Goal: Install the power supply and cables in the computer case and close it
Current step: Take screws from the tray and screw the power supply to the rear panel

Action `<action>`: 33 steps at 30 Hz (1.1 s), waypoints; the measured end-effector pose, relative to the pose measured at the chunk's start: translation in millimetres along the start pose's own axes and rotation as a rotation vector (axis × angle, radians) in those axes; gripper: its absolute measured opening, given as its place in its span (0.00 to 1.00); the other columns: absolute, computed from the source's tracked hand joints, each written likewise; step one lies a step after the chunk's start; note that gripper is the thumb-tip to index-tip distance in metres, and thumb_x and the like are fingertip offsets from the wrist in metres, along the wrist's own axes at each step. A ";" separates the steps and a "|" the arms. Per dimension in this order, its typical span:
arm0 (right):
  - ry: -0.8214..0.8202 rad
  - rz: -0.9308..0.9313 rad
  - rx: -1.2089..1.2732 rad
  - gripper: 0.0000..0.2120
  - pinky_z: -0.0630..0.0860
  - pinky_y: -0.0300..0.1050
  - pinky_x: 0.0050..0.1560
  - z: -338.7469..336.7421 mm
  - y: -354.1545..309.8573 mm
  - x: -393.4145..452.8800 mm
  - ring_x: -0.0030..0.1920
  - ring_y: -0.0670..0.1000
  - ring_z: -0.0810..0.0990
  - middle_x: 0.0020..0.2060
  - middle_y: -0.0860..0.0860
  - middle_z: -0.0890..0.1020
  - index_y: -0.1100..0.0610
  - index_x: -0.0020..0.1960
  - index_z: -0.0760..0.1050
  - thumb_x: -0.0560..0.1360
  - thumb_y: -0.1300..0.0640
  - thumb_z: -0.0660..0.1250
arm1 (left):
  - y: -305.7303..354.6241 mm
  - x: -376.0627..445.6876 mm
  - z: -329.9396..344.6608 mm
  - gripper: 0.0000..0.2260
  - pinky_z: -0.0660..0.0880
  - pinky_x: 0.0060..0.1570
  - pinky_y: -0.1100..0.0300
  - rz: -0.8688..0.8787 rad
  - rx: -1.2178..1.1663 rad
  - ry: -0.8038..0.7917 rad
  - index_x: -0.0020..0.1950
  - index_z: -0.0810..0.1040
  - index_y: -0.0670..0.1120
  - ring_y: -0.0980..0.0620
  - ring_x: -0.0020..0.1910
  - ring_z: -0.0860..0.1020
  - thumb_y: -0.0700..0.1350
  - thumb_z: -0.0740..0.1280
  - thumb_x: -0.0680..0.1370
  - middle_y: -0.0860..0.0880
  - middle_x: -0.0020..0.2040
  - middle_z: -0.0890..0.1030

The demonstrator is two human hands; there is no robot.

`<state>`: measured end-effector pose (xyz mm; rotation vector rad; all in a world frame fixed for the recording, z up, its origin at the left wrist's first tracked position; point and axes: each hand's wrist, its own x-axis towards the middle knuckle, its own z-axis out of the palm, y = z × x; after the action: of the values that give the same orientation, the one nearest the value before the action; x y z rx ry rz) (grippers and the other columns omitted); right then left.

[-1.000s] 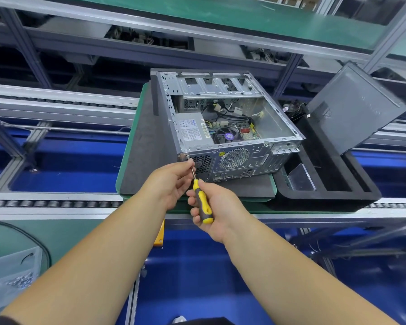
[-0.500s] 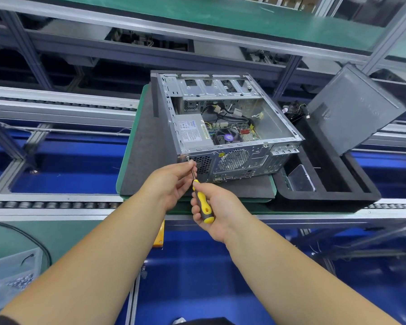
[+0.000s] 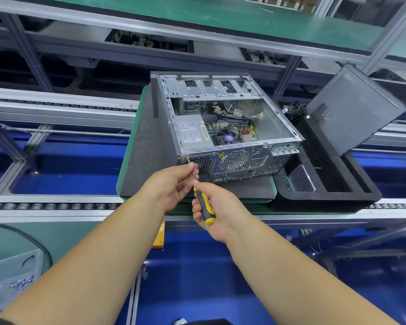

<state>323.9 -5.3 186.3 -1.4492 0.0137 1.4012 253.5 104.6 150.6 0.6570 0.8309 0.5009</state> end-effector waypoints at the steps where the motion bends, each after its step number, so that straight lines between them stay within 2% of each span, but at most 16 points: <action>1: 0.004 -0.006 -0.011 0.10 0.73 0.37 0.25 -0.5 0.0 -0.1 0.24 0.46 0.74 0.28 0.52 0.76 0.60 0.46 0.78 0.75 0.52 0.72 | -0.4 0.6 0.3 0.04 0.78 0.32 0.68 0.003 -0.003 0.005 0.48 0.82 0.42 0.58 0.34 0.81 0.41 0.70 0.77 0.49 0.36 0.84; 6: 0.011 0.015 -0.047 0.13 0.73 0.37 0.25 0.5 -1.1 -2.2 0.24 0.46 0.75 0.28 0.51 0.79 0.60 0.45 0.79 0.79 0.50 0.67 | -0.5 1.0 1.9 0.05 0.77 0.31 0.68 -0.013 0.003 0.049 0.49 0.82 0.42 0.58 0.33 0.80 0.43 0.71 0.76 0.50 0.36 0.83; 9: 0.034 0.010 -0.065 0.16 0.72 0.37 0.25 1.4 -0.9 -2.0 0.24 0.46 0.74 0.28 0.51 0.80 0.61 0.47 0.81 0.80 0.48 0.65 | 1.4 -0.5 -0.7 0.07 0.78 0.30 0.65 -0.025 0.005 -0.005 0.49 0.82 0.41 0.55 0.36 0.82 0.44 0.68 0.78 0.48 0.38 0.84; 11: 0.052 0.016 -0.070 0.17 0.71 0.37 0.25 0.5 -0.7 -1.4 0.24 0.46 0.74 0.28 0.50 0.79 0.62 0.49 0.82 0.81 0.48 0.63 | 2.5 -1.5 -3.2 0.08 0.78 0.30 0.64 -0.016 0.013 -0.052 0.52 0.82 0.41 0.53 0.39 0.83 0.42 0.67 0.78 0.47 0.42 0.84; 14: 0.038 0.039 -0.030 0.20 0.70 0.37 0.24 -0.2 -0.2 -0.4 0.23 0.45 0.72 0.28 0.51 0.78 0.63 0.50 0.82 0.81 0.47 0.62 | 1.7 -1.0 -4.3 0.07 0.78 0.30 0.64 0.008 0.048 -0.047 0.54 0.82 0.41 0.52 0.41 0.82 0.41 0.68 0.78 0.47 0.43 0.84; 20: 0.047 0.024 -0.026 0.12 0.72 0.36 0.26 -0.3 0.4 -1.3 0.25 0.45 0.73 0.30 0.51 0.77 0.59 0.45 0.81 0.73 0.50 0.74 | -1.4 1.9 -0.7 0.03 0.77 0.30 0.69 -0.006 -0.015 0.000 0.48 0.83 0.42 0.58 0.35 0.82 0.40 0.69 0.77 0.49 0.38 0.85; 25: 0.044 0.020 -0.043 0.16 0.73 0.36 0.25 0.4 0.2 -2.5 0.23 0.45 0.74 0.26 0.50 0.78 0.62 0.46 0.80 0.79 0.48 0.67 | -2.8 3.9 1.5 0.03 0.74 0.27 0.70 -0.027 -0.017 0.044 0.46 0.82 0.42 0.59 0.29 0.79 0.42 0.71 0.76 0.49 0.35 0.83; 29: 0.053 0.061 -0.057 0.22 0.69 0.36 0.23 2.2 -1.3 -2.4 0.23 0.45 0.71 0.26 0.50 0.77 0.61 0.43 0.81 0.82 0.45 0.60 | -3.8 6.6 2.6 0.04 0.70 0.25 0.69 -0.046 0.012 0.073 0.43 0.81 0.43 0.59 0.26 0.75 0.43 0.73 0.75 0.50 0.32 0.80; 33: 0.027 0.083 -0.002 0.23 0.67 0.36 0.23 1.2 -1.0 -1.0 0.23 0.45 0.69 0.26 0.51 0.75 0.62 0.43 0.81 0.81 0.44 0.60 | -4.0 8.5 3.8 0.06 0.67 0.23 0.68 -0.055 0.024 0.083 0.41 0.80 0.44 0.59 0.24 0.72 0.44 0.74 0.74 0.51 0.28 0.78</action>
<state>323.4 -4.7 188.0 -1.4842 0.0902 1.4485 262.1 105.9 145.4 0.6372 0.9318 0.4718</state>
